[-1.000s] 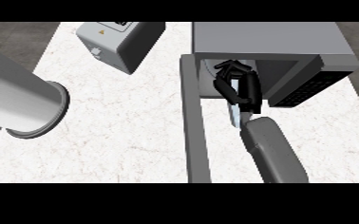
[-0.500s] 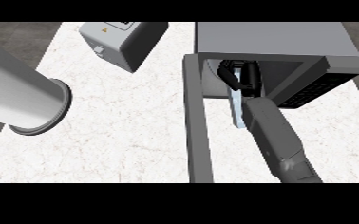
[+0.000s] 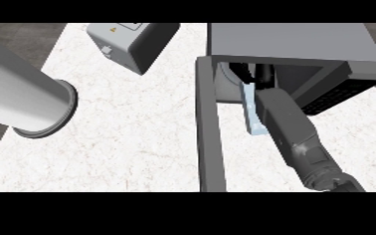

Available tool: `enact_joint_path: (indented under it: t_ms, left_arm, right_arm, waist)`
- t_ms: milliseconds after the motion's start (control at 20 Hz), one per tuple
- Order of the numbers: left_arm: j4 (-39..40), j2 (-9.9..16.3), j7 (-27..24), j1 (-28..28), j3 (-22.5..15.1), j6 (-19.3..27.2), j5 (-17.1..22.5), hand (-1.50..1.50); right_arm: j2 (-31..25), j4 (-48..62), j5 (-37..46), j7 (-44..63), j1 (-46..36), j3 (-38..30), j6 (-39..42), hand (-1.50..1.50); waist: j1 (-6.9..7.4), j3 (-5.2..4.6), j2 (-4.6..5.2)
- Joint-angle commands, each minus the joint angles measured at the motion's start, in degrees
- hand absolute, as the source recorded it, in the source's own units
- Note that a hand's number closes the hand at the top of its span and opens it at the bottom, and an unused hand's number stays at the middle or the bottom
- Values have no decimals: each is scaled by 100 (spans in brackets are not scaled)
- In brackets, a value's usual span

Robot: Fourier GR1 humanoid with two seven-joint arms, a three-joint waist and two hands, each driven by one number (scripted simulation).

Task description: Pick up the milk, place it into the microwave and close the microwave

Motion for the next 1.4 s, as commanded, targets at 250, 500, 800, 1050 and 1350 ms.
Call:
enact_joint_path:
  t_ms: [250,500,800,1050,1350]
  left_arm:
    - [311,81,-116,-301,78,-44,-43,-150]
    - [230,160,28,-267,98,-116,89,-150]
    - [450,3,-241,-260,-21,-192,-231,-150]
    - [472,152,-120,-677,0,-48,-187,-150]
    - [684,40,-111,-694,-254,-128,-411,-150]
  right_arm:
    - [-1,788,868,-133,-604,473,-1650,150]
    - [38,956,888,-26,-689,359,-2456,150]
    - [-377,1073,768,405,-1057,147,-2422,150]
    - [-514,1123,697,219,-752,22,-2372,150]
    - [-1025,1279,764,267,-661,43,-1911,150]
  waist:
    - [118,-3,58]
    - [169,3,78]
    - [295,3,125]
    - [273,12,177]
    - [314,18,236]
